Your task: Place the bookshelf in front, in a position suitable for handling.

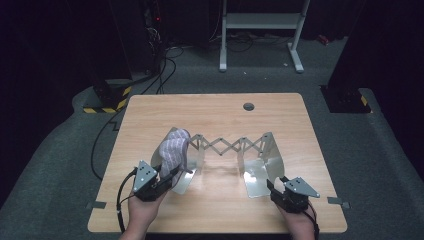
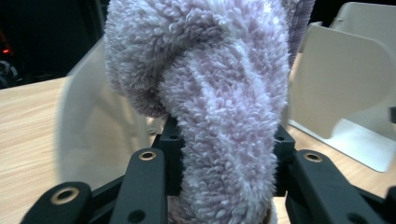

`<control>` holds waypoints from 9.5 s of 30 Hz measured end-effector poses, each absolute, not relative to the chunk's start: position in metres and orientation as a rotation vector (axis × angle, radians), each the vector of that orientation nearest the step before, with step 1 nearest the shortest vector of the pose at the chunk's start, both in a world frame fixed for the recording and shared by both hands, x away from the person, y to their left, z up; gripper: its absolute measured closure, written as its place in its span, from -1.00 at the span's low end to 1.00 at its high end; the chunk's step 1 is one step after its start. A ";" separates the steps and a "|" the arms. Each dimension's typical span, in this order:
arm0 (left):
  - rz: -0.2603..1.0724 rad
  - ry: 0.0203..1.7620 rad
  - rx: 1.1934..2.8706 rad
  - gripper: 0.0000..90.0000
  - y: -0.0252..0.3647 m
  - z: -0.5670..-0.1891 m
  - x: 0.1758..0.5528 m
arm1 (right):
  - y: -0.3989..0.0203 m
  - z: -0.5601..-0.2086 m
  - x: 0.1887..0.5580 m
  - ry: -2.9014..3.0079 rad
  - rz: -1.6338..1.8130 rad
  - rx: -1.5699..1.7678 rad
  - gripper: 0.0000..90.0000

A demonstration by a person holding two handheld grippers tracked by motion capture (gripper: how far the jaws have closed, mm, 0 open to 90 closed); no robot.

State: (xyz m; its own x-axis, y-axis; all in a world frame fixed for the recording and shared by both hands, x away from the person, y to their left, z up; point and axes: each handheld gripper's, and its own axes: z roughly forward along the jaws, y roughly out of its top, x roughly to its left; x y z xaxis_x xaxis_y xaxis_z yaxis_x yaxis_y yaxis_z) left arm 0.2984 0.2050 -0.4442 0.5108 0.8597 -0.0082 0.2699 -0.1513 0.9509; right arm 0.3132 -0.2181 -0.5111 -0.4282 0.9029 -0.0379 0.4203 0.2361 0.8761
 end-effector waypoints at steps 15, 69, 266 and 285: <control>0.631 0.979 1.722 0.35 0.194 -0.461 0.305 | -0.218 -0.511 0.313 1.959 1.129 1.206 0.04; 0.453 1.091 1.905 0.37 0.161 -0.521 0.337 | -0.216 -0.514 0.314 1.970 1.125 1.208 0.04; 0.391 0.990 1.735 0.38 0.119 -0.470 0.338 | -0.204 -0.511 0.310 2.072 1.185 1.086 0.36; 0.324 1.063 1.880 0.39 0.109 -0.517 0.344 | -0.201 -0.513 0.310 2.082 1.180 1.091 0.36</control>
